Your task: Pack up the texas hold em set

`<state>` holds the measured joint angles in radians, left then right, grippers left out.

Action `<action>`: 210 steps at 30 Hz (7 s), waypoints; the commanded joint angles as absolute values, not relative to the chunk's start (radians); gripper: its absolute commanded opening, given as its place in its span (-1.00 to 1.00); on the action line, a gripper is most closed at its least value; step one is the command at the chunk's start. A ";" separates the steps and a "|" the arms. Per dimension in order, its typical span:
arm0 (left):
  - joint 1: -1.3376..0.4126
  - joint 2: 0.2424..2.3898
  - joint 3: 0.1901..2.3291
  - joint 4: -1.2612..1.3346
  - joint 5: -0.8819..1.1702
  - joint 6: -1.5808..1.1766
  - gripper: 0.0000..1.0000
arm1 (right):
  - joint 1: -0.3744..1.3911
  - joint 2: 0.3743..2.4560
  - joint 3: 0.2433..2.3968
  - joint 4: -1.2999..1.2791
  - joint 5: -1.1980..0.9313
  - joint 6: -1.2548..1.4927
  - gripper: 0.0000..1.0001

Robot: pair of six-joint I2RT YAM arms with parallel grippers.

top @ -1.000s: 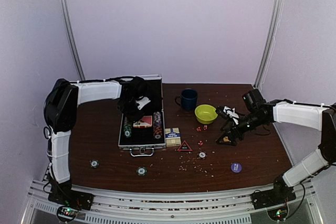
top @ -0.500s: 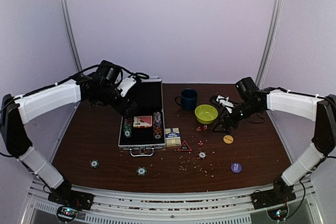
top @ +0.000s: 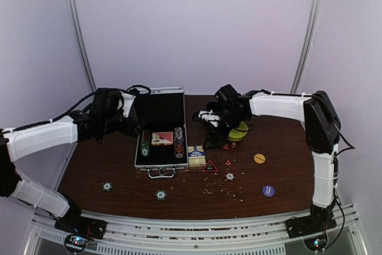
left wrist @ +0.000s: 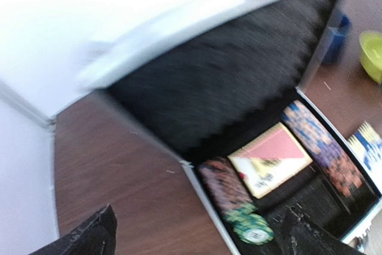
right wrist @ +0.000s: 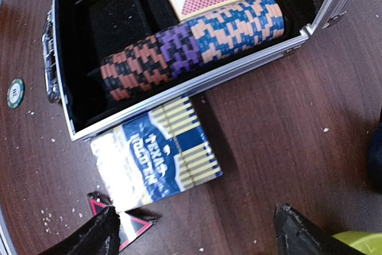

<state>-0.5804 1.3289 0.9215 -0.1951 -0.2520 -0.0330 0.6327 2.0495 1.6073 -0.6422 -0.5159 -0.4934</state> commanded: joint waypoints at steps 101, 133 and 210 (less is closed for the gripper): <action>-1.042 2.096 1.674 -1.017 0.007 -0.147 0.91 | 0.242 1.357 0.855 -0.427 -0.824 -0.517 0.95; -1.103 2.179 1.650 -1.023 -0.023 -0.225 0.52 | 0.243 1.358 0.864 -0.492 -0.841 -0.578 0.94; -0.796 1.789 1.368 -0.465 -0.511 0.424 0.96 | 0.242 1.386 0.873 -0.541 -0.838 -0.623 0.94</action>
<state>-0.8066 1.7580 1.3285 -0.5598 -0.3698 0.5228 0.2443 1.3880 0.8631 -0.5316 -0.8371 -0.6075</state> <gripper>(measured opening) 0.981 0.969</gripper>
